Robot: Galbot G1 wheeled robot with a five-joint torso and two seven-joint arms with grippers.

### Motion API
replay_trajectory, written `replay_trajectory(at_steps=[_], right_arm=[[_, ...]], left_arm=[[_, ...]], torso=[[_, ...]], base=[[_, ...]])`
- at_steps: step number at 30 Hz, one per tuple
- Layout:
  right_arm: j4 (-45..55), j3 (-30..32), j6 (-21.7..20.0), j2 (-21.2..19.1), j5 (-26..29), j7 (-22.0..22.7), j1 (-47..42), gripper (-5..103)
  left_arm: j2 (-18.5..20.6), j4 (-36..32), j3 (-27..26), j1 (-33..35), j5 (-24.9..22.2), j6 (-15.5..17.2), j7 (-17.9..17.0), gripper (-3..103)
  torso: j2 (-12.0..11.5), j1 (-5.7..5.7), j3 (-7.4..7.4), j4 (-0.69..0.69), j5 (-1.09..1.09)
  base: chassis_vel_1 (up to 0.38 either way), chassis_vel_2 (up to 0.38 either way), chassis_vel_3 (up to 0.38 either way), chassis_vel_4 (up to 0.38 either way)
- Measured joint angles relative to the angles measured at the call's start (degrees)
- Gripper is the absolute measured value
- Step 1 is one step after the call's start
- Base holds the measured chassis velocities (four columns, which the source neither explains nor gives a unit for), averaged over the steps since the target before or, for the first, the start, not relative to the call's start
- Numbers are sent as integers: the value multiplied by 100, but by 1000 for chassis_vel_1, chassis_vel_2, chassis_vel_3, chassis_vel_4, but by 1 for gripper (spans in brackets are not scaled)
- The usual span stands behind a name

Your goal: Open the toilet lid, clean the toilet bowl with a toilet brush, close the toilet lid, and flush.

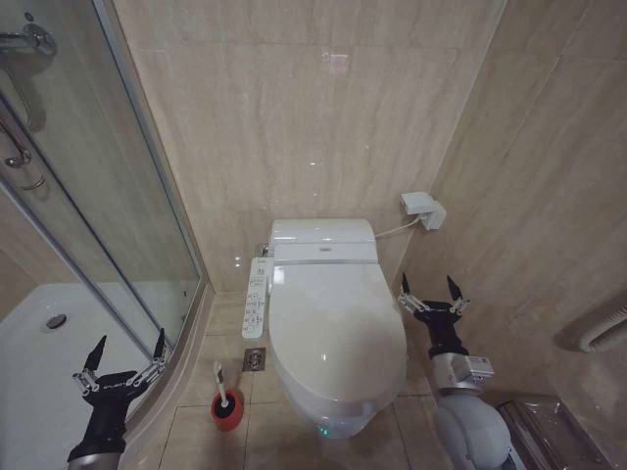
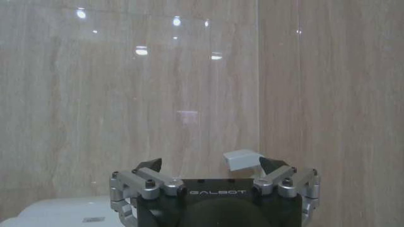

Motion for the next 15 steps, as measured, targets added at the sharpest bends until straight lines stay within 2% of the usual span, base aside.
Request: replay_trajectory(at_steps=[15], right_arm=[[0, 0, 3, -1, 0, 2, 0, 100]], left_arm=[[0, 0, 0, 0, 0, 0, 0, 100]], torso=[[0, 0, 0, 0, 0]], base=[[0, 0, 0, 0]])
